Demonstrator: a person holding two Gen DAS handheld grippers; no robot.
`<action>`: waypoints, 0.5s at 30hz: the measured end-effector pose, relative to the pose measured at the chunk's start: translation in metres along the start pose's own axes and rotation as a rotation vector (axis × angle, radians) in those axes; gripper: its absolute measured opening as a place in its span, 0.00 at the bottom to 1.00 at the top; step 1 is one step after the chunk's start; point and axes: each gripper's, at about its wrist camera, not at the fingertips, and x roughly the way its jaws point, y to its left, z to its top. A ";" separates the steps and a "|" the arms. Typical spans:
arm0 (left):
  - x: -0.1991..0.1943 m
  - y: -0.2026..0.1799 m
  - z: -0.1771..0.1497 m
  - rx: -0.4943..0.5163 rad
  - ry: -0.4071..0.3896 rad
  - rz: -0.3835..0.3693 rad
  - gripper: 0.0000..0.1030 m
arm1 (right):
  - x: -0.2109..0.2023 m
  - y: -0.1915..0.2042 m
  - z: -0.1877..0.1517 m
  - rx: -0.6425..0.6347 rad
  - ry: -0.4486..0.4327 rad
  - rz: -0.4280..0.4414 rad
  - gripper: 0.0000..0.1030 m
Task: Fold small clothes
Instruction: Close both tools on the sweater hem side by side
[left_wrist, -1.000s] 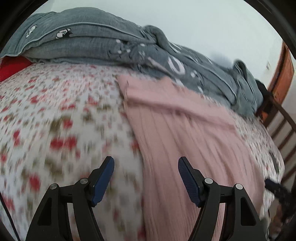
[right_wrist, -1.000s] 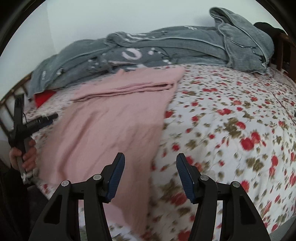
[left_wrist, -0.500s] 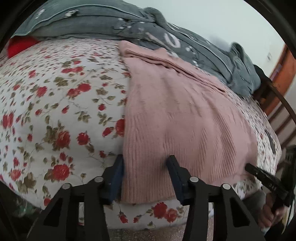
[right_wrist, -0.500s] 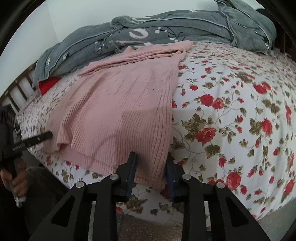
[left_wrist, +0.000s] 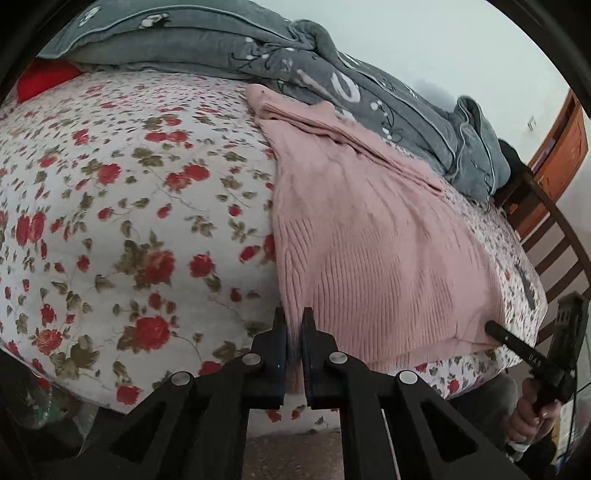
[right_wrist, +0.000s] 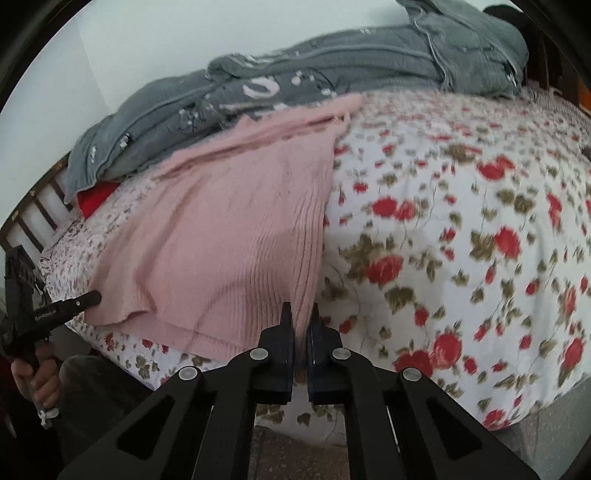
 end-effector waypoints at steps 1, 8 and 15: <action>0.002 -0.003 -0.001 0.005 0.007 0.006 0.10 | 0.001 0.002 0.000 -0.003 0.004 0.000 0.08; 0.010 -0.011 -0.007 0.031 -0.001 0.043 0.39 | 0.005 0.007 -0.002 0.015 -0.014 -0.032 0.24; 0.004 -0.003 0.000 -0.038 0.026 0.016 0.07 | 0.007 0.011 -0.001 0.049 0.005 -0.011 0.10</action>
